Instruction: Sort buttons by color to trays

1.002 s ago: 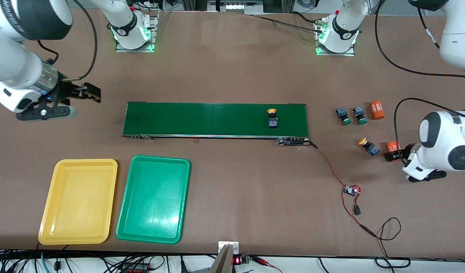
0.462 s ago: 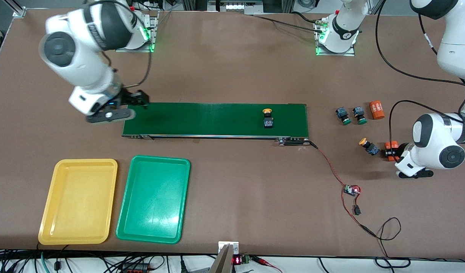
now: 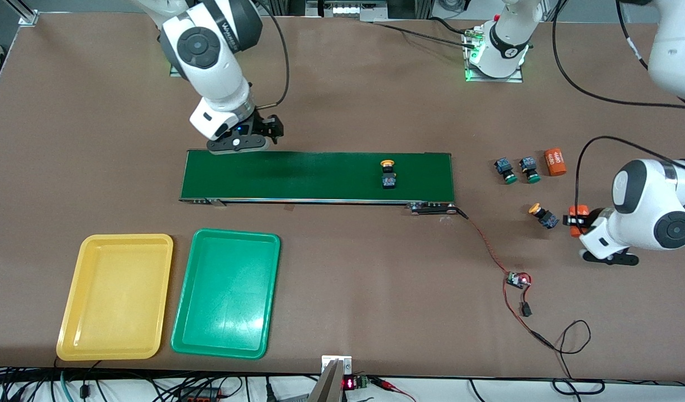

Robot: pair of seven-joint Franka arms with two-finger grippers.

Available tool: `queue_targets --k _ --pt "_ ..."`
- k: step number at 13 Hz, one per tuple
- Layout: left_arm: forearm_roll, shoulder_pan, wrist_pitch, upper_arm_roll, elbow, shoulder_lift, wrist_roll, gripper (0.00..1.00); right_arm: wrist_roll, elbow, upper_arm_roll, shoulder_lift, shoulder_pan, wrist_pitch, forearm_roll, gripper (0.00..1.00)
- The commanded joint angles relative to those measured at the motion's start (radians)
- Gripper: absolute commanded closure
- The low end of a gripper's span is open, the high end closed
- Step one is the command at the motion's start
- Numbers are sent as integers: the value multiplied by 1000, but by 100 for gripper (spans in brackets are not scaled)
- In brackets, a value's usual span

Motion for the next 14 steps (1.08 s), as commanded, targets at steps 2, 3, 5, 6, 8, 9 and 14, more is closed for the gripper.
queue_targets --k 2,3,5,6,8,9,14 --pt "9 1 -157 -143 24 -47 363 90 125 16 -4 50 60 57 -10 0" --pt "9 7 -165 -158 42 -48 431 90 142 43 -4 86 70 60 -30 0" --pt "8 -2 -168 -224 55 -47 616 90 145 66 -7 119 69 60 -62 0" --pt "8 -2 -168 -267 52 -47 685 90 144 69 -10 120 68 62 -65 0" --pt "8 3 -228 -346 45 -47 799 92 145 74 -22 122 69 62 -67 0" --pt "8 1 -239 -379 41 -44 835 92 145 76 -24 122 68 63 -66 0" --pt "26 -165 -149 -408 1 -25 774 92 145 111 -25 142 69 63 -67 0"
